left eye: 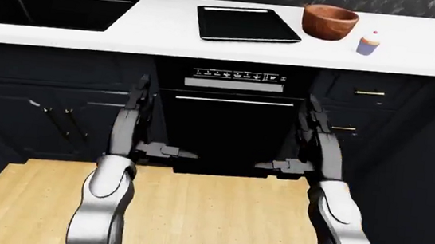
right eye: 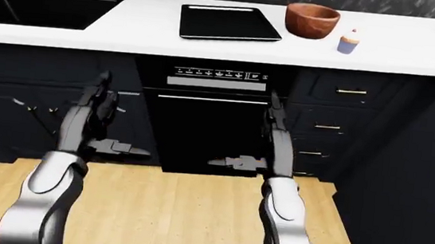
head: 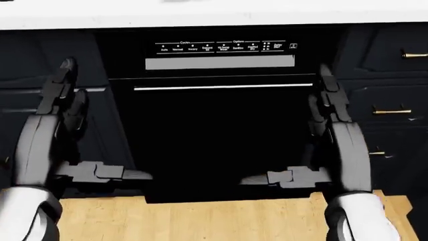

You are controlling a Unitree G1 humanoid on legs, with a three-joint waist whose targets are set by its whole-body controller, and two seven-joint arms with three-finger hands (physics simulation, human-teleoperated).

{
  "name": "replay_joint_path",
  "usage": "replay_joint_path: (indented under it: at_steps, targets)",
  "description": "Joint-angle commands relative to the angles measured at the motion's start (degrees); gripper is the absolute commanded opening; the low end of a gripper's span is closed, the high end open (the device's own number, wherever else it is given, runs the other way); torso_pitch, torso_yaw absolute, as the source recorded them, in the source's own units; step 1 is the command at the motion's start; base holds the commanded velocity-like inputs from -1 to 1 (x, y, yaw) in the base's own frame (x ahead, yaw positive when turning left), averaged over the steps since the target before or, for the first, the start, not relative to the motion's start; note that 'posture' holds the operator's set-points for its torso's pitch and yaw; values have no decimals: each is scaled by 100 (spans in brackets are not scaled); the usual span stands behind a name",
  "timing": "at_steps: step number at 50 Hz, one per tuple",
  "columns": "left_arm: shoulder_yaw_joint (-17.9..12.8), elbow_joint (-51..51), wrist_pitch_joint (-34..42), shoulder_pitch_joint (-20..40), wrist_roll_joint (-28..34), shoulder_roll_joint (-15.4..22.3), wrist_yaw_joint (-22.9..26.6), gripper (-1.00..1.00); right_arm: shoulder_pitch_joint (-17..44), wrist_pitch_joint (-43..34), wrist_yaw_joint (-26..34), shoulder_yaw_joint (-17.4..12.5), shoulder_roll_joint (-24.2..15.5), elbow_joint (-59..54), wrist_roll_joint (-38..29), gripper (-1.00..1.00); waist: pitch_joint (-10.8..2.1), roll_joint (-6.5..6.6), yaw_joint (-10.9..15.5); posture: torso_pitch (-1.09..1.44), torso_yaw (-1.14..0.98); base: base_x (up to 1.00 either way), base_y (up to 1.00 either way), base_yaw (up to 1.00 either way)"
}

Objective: Pick up the bowl with donut and place it on the tray. Pick up the cupcake and place it on the tray.

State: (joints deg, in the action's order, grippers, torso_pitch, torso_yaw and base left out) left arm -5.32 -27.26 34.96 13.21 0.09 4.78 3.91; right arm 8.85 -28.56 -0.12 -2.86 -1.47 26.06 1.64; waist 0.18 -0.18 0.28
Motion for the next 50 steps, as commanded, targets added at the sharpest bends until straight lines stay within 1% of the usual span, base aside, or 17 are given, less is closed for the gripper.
replay_joint_path:
  at_steps: [1,3,4,7,11,17,19,20,22,28,36,41,43,44,45,47,50]
  targets:
    - [-50,-375,395,419,-45,91,-21,100,332,-330,-57,-1,-58,374,105,100,-105,6,2,0,0,0,0,0]
    - [-126,-458,681,748,-79,198,-31,100,676,-790,-104,-24,-117,618,153,100,-94,4,-1,0,0,0,0,0]
    - [-167,-481,758,831,-105,238,-37,100,761,-888,-120,-45,-133,659,178,100,-172,29,5,0,0,0,-17,0]
    - [-345,-623,977,1012,-216,397,-50,100,891,-1027,-190,-110,-157,744,283,100,-8,307,16,0,0,0,-37,0]
    - [-480,-691,1085,1071,-379,523,-122,100,883,-1028,-235,-69,-167,783,315,100,-33,402,33,0,0,0,-62,0]
    - [-481,-680,1083,1088,-461,568,-159,100,888,-999,-230,-100,-195,768,348,100,67,58,127,0,0,0,-62,0]
    - [-491,-736,1147,1098,-493,585,-163,100,878,-1023,-235,-112,-206,805,360,100,15,-213,137,0,0,0,-62,0]
    - [-509,-730,1152,1107,-513,588,-175,100,850,-1000,-235,-119,-210,802,359,100,-77,-502,126,0,0,0,-62,0]
    - [-509,-605,1041,1104,-520,606,-181,100,800,-950,-236,-138,-208,787,373,100,74,-334,71,0,0,0,-61,0]
    - [-535,-544,1047,1177,-564,664,-191,100,819,-912,-244,-154,-228,767,399,100,110,-12,75,0,0,0,-57,0]
    - [-580,-339,834,1162,-632,699,-201,100,769,-840,-224,-115,-233,754,406,100,53,-137,98,0,0,0,-28,0]
    - [-593,-354,810,1100,-661,708,-192,100,778,-909,-212,-99,-220,812,384,100,117,186,73,0,0,0,-57,0]
    - [-583,-347,787,1074,-663,703,-185,100,771,-864,-200,-95,-217,775,370,100,17,459,76,0,0,0,-60,0]
    - [-581,-353,794,1074,-663,705,-184,100,785,-916,-205,-94,-215,823,370,100,101,245,154,0,0,0,-59,0]
    - [-579,-365,819,1082,-663,711,-182,100,796,-925,-203,-94,-215,828,367,100,44,375,85,0,0,0,-60,0]
    - [-597,-403,859,1096,-676,722,-177,100,823,-942,-203,-85,-211,837,362,100,-50,400,99,0,0,0,-56,0]
    - [-592,-480,940,1106,-681,727,-184,100,825,-964,-193,-89,-210,874,366,100,13,266,114,0,0,0,-56,0]
